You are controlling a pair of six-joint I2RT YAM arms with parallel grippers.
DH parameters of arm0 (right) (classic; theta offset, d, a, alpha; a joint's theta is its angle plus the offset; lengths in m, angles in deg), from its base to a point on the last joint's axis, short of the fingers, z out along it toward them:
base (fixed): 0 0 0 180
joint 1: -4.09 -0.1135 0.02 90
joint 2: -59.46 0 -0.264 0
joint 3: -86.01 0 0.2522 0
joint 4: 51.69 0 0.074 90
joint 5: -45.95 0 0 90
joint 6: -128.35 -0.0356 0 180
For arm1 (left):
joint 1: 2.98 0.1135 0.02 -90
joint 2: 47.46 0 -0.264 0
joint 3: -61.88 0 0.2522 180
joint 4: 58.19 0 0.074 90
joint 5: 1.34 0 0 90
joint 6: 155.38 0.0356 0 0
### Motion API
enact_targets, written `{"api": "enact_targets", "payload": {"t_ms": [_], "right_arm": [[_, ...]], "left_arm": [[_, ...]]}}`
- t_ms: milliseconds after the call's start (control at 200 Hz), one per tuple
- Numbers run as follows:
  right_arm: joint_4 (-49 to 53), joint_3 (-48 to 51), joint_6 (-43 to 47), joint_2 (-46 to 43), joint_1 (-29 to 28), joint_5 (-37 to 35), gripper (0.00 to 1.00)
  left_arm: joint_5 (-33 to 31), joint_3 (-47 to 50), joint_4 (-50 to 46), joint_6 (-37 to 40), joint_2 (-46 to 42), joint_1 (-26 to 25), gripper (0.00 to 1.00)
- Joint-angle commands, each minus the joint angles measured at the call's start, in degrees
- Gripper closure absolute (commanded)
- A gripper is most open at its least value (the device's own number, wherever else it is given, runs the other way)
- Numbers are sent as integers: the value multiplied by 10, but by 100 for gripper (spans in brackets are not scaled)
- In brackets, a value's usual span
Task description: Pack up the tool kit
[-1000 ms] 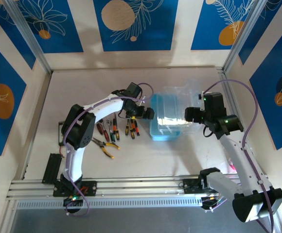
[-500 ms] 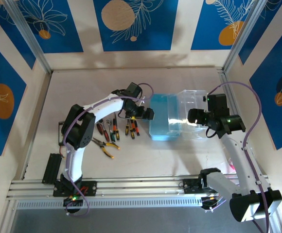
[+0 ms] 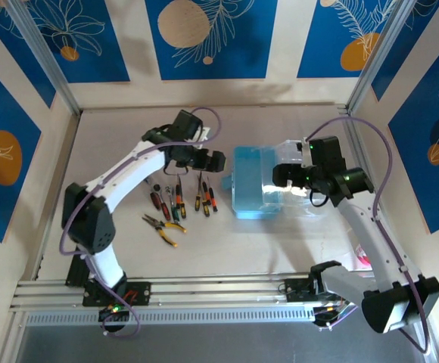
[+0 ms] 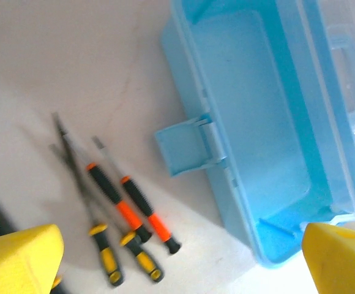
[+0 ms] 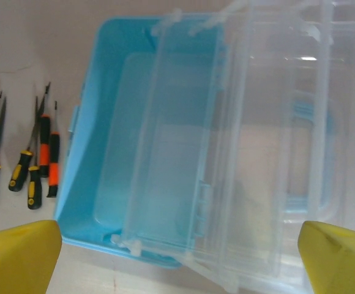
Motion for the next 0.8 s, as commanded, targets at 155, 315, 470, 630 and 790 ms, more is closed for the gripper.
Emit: {"api": "enact_targets", "payload": {"t_ms": [155,315,470,630,790], "right_arm": [[-38,-11,4,40,-14,59,1],[-55,-20,-7,82,-35,69,1],[-43,-46,-2,123,-53,69,1],[-27,-70,16,146,-59,72,1],[-41,-59,21,156,-61,76,1]], "left_arm": [[-74,97,-43,-28,-38,50,0],[-102,89,-78,-14,-12,67,0],[-130,94,-101,-21,-1,91,0],[-130,147,-93,-63,-33,117,0],[-121,263,-67,-175,-103,116,0]]}}
